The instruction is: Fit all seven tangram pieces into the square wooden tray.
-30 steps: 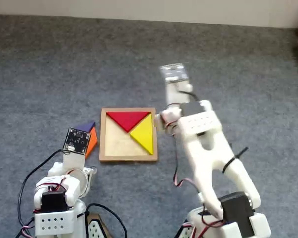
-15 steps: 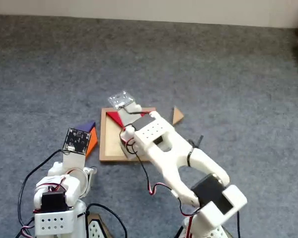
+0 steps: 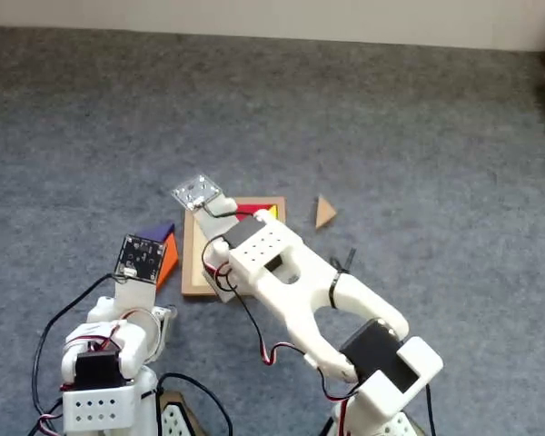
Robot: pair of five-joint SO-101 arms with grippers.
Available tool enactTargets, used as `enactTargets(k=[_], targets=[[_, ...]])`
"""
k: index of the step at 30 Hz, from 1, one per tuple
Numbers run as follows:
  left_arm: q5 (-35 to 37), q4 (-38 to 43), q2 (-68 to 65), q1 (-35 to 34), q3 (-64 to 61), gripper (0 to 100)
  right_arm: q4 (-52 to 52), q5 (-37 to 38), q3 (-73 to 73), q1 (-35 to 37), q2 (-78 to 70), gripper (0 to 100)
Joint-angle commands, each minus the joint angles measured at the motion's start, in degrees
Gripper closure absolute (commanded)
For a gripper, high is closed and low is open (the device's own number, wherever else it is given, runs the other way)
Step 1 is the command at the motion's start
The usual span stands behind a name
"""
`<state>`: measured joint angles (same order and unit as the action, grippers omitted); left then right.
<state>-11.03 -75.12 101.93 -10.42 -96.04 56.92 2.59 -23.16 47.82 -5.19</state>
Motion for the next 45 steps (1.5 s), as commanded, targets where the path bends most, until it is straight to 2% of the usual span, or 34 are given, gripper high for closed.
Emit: enactTargets(k=[1,7,13,18,21,27,31,38,45], targets=[[0.4,-0.4,2.4,-0.3,-1.1,79,1.6,0.6,3.0,0.3,0.7,80.7],[0.4,-0.4,2.4,-0.3,-1.1,79,2.1,-2.2,5.8,0.4,0.4,80.1],[0.4,-0.4,2.4,-0.3,-1.1,79,2.2,-3.5,6.0,0.6,0.4,68.7],[0.4,-0.4,2.4,-0.3,-1.1,79,2.5,-3.5,6.0,0.3,0.8,68.7],[0.4,-0.4,2.4,-0.3,-1.1,79,6.2,-3.5,6.0,-0.8,3.4,68.7],[0.4,-0.4,2.4,-0.3,-1.1,79,10.7,-3.8,5.8,-10.5,12.8,68.7],[0.4,-0.4,2.4,-0.3,-1.1,79,10.5,-5.4,5.8,-18.1,12.4,68.7],[0.4,-0.4,2.4,-0.3,-1.1,79,-0.6,-11.3,6.0,-26.1,3.2,68.7],[0.4,-0.4,2.4,-0.3,-1.1,79,-11.5,-12.2,6.1,-28.4,-4.3,68.7]])
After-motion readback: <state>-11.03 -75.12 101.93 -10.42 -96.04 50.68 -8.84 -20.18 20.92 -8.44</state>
